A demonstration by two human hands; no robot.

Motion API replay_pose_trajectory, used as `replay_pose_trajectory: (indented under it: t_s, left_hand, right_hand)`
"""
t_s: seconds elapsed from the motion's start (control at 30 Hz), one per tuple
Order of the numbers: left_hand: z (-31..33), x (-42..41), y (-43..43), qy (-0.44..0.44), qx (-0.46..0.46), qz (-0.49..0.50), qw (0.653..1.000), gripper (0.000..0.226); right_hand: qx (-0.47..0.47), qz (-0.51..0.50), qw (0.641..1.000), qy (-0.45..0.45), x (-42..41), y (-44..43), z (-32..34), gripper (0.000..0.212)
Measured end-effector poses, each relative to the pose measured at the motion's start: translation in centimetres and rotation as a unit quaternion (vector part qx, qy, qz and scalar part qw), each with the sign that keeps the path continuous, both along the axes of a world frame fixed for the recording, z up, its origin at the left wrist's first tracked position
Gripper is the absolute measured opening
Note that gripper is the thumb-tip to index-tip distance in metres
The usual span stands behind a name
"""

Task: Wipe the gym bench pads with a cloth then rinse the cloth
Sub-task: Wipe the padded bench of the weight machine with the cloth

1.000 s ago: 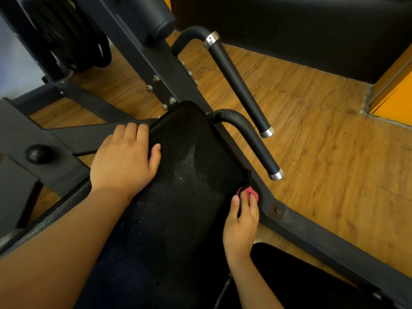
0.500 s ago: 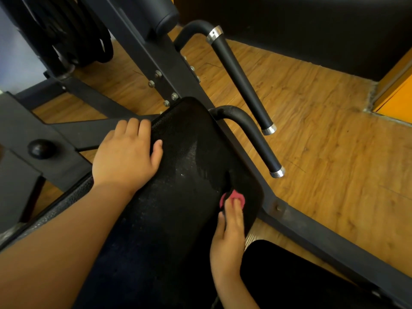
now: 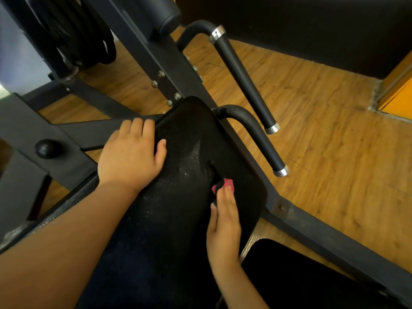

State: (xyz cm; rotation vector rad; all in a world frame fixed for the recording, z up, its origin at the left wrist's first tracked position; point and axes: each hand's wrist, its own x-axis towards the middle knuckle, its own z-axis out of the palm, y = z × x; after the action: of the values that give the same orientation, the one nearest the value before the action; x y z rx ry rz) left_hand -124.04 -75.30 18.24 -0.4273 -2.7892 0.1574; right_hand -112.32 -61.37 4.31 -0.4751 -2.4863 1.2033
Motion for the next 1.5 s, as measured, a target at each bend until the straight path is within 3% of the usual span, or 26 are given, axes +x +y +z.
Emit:
replay_pose_trajectory:
  t_s: [0.13,0.33,0.57,0.73,0.9,1.17,1.27,1.5]
  left_hand:
    - [-0.2,-0.1,0.0,0.009,0.001,-0.001,1.0,0.048]
    - [-0.1,0.1,0.0,-0.005,0.002,0.005,1.0,0.046]
    - [-0.3,-0.1,0.0,0.001,0.004,0.007,1.0,0.04]
    - [-0.1,0.0,-0.1,-0.009,0.004,0.012,1.0,0.04]
    - [-0.3,-0.1,0.0,-0.002,0.004,0.01,1.0,0.045]
    - [-0.1,-0.1,0.1,-0.012,0.007,0.018,1.0,0.047]
    - [-0.1,-0.1,0.0,-0.011,0.007,0.023,1.0,0.047]
    - [-0.1,-0.1,0.1,-0.016,0.006,0.024,1.0,0.046]
  right_hand:
    - [-0.027,-0.005,1.0,-0.01,-4.2,2.3,1.2,0.054]
    - [-0.06,0.009,0.997,-0.039,0.3,-1.9,2.2,0.056]
    - [-0.058,-0.034,0.998,-0.009,-5.2,-0.1,3.2,0.05]
    - [-0.035,0.082,0.995,-0.049,-0.7,-2.9,4.3,0.053]
    - [-0.074,-0.027,0.997,-0.002,-6.4,1.1,4.3,0.049]
    - [-0.029,0.024,0.999,0.0,-2.7,-0.9,3.6,0.047]
    - [-0.026,0.039,0.998,0.044,-3.1,-1.2,3.8,0.043]
    - [-0.064,-0.035,0.993,0.089,-7.2,-0.6,5.1,0.038]
